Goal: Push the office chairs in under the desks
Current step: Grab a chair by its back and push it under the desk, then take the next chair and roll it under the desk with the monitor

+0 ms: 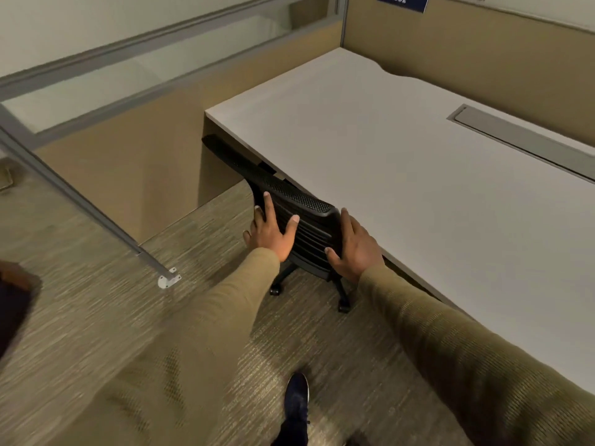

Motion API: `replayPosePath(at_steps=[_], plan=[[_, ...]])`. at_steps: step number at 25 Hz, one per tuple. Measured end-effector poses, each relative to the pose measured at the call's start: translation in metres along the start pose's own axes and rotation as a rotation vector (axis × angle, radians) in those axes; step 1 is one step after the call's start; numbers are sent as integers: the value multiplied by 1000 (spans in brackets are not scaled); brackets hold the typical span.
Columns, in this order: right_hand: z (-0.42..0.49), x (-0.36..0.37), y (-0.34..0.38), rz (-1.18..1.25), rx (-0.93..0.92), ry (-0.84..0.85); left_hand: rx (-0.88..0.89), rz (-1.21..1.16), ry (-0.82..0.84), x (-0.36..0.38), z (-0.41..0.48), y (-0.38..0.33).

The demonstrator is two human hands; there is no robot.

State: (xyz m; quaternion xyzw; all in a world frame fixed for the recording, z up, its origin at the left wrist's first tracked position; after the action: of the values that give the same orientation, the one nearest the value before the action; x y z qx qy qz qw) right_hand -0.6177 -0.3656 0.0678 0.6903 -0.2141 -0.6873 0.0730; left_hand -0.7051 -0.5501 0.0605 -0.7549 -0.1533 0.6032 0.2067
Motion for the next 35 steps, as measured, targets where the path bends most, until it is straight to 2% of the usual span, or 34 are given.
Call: replayPosePath(at_steps=[3,9,13,22,27,35], plan=[[-41,19,-12,-20,-33,71,-45,78,-12,24,-61,23],[-127,55,4,-56,-246,209,-223,135,-47,58,-210,88],[-187,85,39,-74,-408,327,-396,119,-47,68,-306,134],[-345,158,159,-172,-822,546,-794,75,-163,59,-518,236],[-474,197,217,-209,-1019,634,-988,-17,-270,69,-664,281],[-736,242,284,-219,-1334,771,-1318,-123,-374,105,-930,334]])
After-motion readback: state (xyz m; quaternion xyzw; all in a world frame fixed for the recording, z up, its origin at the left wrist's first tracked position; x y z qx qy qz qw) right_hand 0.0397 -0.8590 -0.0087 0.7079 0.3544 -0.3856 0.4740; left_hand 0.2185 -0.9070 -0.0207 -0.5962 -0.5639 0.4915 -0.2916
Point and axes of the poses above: each hand's wrist, its own z-axis towards the middle knuckle, its own x-axis out of the palm, y = z × x, the point moved 4 cm from there along z, towards the middle knuckle
